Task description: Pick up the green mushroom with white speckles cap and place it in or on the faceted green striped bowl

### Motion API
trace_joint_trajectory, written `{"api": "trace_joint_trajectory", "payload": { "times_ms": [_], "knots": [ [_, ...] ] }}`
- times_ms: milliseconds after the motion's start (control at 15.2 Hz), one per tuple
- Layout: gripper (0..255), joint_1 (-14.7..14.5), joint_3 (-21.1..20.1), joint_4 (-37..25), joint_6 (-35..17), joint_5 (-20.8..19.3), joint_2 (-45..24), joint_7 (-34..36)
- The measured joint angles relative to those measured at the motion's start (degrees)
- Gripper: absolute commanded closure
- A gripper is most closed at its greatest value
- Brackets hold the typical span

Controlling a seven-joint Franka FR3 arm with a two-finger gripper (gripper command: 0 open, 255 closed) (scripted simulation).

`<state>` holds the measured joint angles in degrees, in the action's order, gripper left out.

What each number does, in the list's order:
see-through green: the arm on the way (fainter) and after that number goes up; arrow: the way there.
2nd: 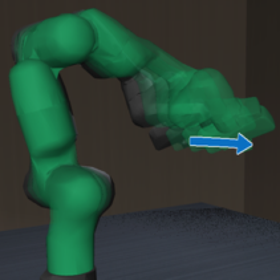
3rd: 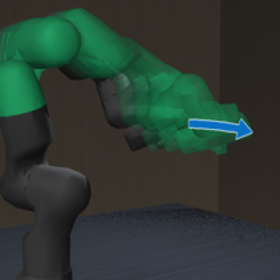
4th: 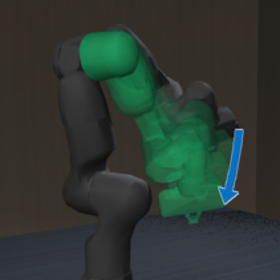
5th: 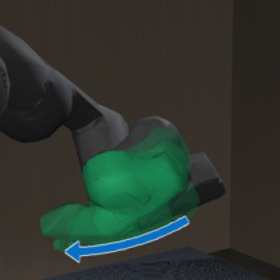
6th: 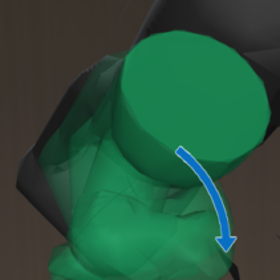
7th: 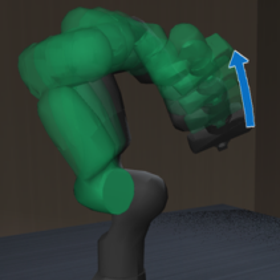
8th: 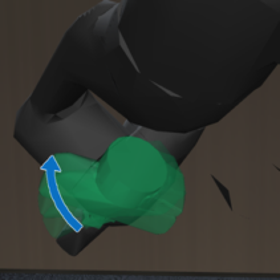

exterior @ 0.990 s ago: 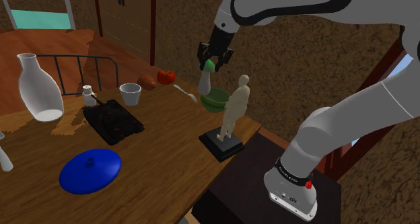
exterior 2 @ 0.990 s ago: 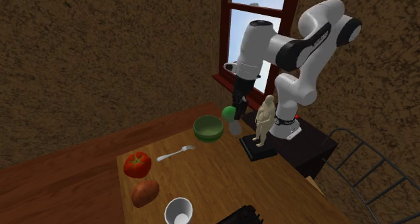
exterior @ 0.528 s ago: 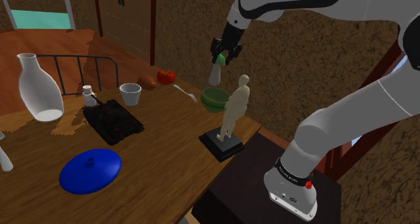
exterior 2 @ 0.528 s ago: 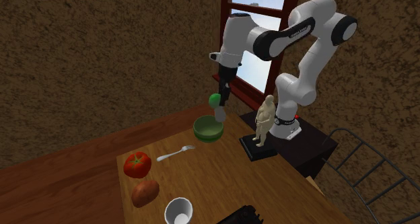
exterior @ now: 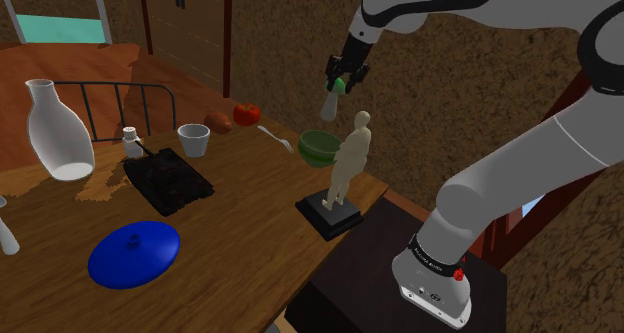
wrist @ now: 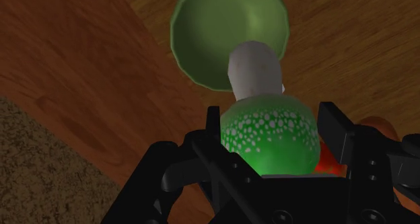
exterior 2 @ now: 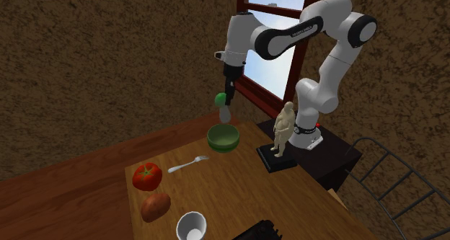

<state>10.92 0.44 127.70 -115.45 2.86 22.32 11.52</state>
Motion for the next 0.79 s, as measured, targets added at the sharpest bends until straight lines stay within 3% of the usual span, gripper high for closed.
{"api": "trace_joint_trajectory", "payload": {
  "times_ms": [792],
  "knots": [
    [255, -0.03, 0.12, 7.72, -9.43, 0.27, -1.75, -0.69]
  ]
}}
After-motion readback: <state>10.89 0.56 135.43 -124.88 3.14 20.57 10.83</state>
